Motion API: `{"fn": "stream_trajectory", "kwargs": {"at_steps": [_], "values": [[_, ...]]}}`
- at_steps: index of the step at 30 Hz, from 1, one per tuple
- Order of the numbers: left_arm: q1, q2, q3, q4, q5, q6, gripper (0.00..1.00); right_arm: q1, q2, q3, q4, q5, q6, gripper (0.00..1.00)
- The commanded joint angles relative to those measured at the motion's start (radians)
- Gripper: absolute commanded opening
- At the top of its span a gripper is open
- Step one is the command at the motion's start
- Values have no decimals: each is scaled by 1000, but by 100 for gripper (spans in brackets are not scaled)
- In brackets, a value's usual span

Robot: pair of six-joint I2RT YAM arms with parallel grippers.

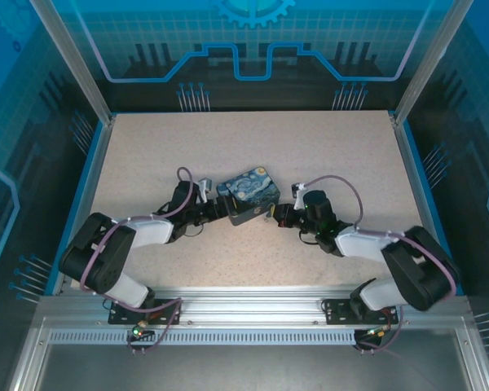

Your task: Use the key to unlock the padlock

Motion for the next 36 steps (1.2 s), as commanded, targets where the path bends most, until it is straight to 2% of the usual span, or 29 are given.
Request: {"fn": "stream_trajectory", "kwargs": {"at_steps": [1,6,10,15,18,25,29,36], "values": [[45,3,-14,-98,-19,38,76,-13,-113,18,-221,18,-109,0],[78,-6,17,-125,10,67,76,-6,-226,123,-583,-66,-254,0],[102,-26,40,-133,48,82,81,2,-290,204,-852,-46,-313,0],[134,-111,32,-121,74,77,85,7,-325,227,-1007,-82,-330,0],[143,-247,-3,-141,20,74,86,15,-293,228,-1042,-120,-322,0],[159,-541,9,-411,-73,163,92,58,-79,297,-1080,-156,-346,0],[165,-630,13,-509,-83,193,93,72,55,331,-997,-184,-338,0],[167,-714,-10,-558,-87,196,93,86,250,388,-850,-227,-313,0]]}}
